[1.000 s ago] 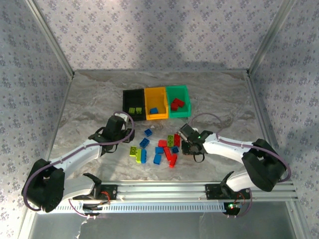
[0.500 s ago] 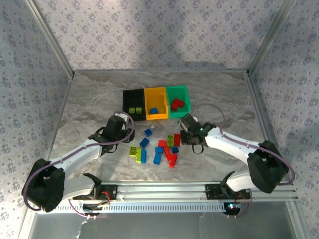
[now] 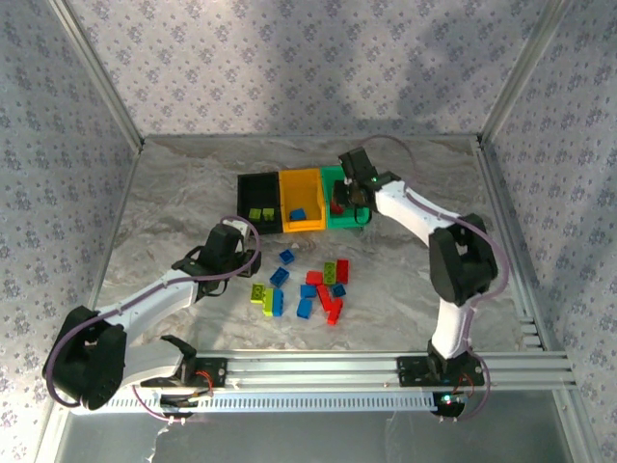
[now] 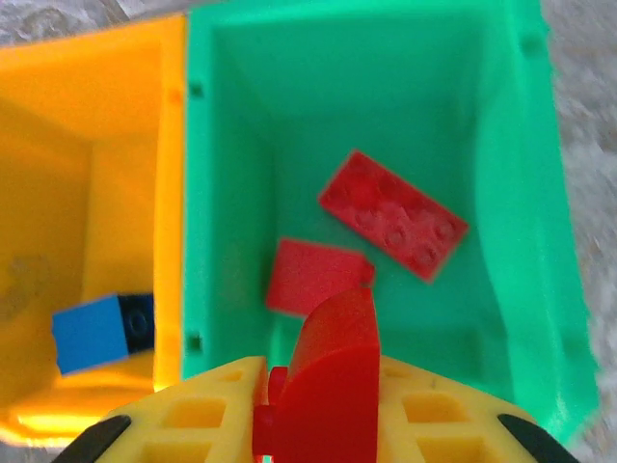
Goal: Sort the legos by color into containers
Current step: Place the lego in the container, then pick up the lego from the center of the table.
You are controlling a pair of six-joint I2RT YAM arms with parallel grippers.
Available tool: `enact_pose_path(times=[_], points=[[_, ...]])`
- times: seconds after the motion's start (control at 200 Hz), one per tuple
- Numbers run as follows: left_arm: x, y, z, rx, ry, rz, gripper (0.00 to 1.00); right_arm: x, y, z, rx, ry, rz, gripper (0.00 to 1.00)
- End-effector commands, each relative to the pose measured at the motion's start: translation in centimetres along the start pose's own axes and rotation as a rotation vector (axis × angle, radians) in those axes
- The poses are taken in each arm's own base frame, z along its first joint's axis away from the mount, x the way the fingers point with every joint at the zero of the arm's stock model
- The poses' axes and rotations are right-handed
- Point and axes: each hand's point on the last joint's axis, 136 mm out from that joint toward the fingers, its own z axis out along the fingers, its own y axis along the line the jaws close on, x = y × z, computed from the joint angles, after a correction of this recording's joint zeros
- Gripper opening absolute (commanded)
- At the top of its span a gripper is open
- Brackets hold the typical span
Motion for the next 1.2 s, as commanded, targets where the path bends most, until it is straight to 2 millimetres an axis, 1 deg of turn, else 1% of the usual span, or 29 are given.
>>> enact_pose_path(times=[0.0,0.07,0.095,0.195,0.21,0.305,0.365,0.425,0.51,0.555,0.565,0.585,0.685,0.715,0.75,0.77,0.81,0.86,0.915,0.945,0.98,0.995,0.999,1.014,1.034,1.129,1.194], points=[[-1.2,-0.5,-0.2,0.017,-0.027,-0.001,0.56,-1.8,-0.3,1.7,0.017,0.039,-0.064,0.28],[-1.2,-0.5,-0.3,0.019,-0.027,-0.002,0.56,-2.8,-0.8,2.8,0.036,0.051,-0.074,0.29],[-1.1,-0.5,-0.3,0.020,-0.026,-0.001,0.56,-2.9,-1.0,3.3,0.043,0.060,-0.077,0.29],[-1.2,-0.5,-0.2,0.020,-0.027,-0.004,0.56,-3.8,-1.6,4.4,0.060,0.066,-0.088,0.31],[-1.2,-0.5,-0.2,0.021,-0.026,-0.003,0.56,-3.3,-1.8,4.4,0.067,0.090,-0.091,0.31],[-1.2,-0.6,-0.1,0.022,-0.021,-0.001,0.56,-3.4,-2.1,4.8,0.072,0.103,-0.101,0.35],[-1.2,-0.6,-0.1,0.024,-0.021,-0.001,0.56,-3.3,-2.0,4.5,0.068,0.102,-0.104,0.41],[-1.2,-0.6,-0.1,0.024,-0.022,-0.001,0.56,-3.2,-1.5,4.0,0.050,0.095,-0.109,0.46],[-1.1,-0.6,0.0,0.024,-0.018,-0.001,0.56,-3.2,-0.6,2.4,0.020,0.073,-0.118,0.47],[-1.1,-0.7,0.0,0.024,-0.016,0.000,0.56,-2.5,-0.1,1.5,0.008,0.078,-0.129,0.48],[-1.1,-0.7,0.0,0.025,-0.016,-0.001,0.56,-2.9,0.2,1.2,-0.002,0.056,-0.131,0.48],[-1.1,-0.7,0.0,0.027,-0.017,-0.001,0.56,-2.9,0.6,0.7,-0.011,0.044,-0.137,0.48],[-1.0,-0.7,0.0,0.029,-0.012,-0.001,0.56,-1.3,1.4,-1.3,-0.026,0.030,-0.168,0.48],[-0.9,-0.8,0.1,0.031,-0.010,0.001,0.56,-0.3,1.5,-1.7,-0.028,0.037,-0.181,0.48],[-0.9,-0.7,0.1,0.030,-0.009,0.001,0.56,0.3,1.7,-2.3,-0.032,0.032,-0.197,0.48],[-0.9,-0.7,0.1,0.030,-0.008,0.002,0.56,1.1,1.7,-2.5,-0.029,0.038,-0.206,0.48],[-1.0,-0.8,0.1,0.031,-0.009,0.000,0.56,2.0,1.6,-3.1,-0.024,0.035,-0.223,0.48],[-1.0,-0.8,0.0,0.032,-0.010,0.000,0.56,3.5,1.0,-3.5,-0.002,0.043,-0.241,0.49],[-0.9,-0.7,0.0,0.033,-0.012,-0.001,0.56,4.5,0.6,-4.6,0.004,0.031,-0.251,0.49],[-0.9,-0.7,0.0,0.033,-0.013,-0.002,0.56,5.4,0.2,-4.8,0.012,0.034,-0.255,0.49],[-0.8,-0.7,-0.1,0.033,-0.016,-0.002,0.56,6.0,-0.3,-5.3,0.018,0.025,-0.251,0.49],[-0.8,-0.7,-0.1,0.036,-0.018,-0.002,0.56,5.8,-0.3,-5.7,0.016,0.012,-0.247,0.49],[-0.9,-0.7,-0.1,0.036,-0.019,-0.003,0.56,6.5,-0.7,-5.5,0.022,0.024,-0.248,0.49],[-0.9,-0.8,-0.1,0.039,-0.021,-0.001,0.56,7.2,-1.1,-5.5,0.025,0.033,-0.246,0.49],[-1.0,-0.8,-0.1,0.041,-0.023,0.000,0.56,7.6,-1.4,-5.7,0.024,0.031,-0.245,0.49],[-1.2,-1.4,0.3,0.063,-0.014,0.011,0.59,9.1,-2.4,-6.5,0.020,0.010,-0.245,0.49],[-1.3,-2.2,0.7,0.087,0.013,0.021,0.59,10.1,-3.0,-6.7,0.018,0.003,-0.249,0.49]])
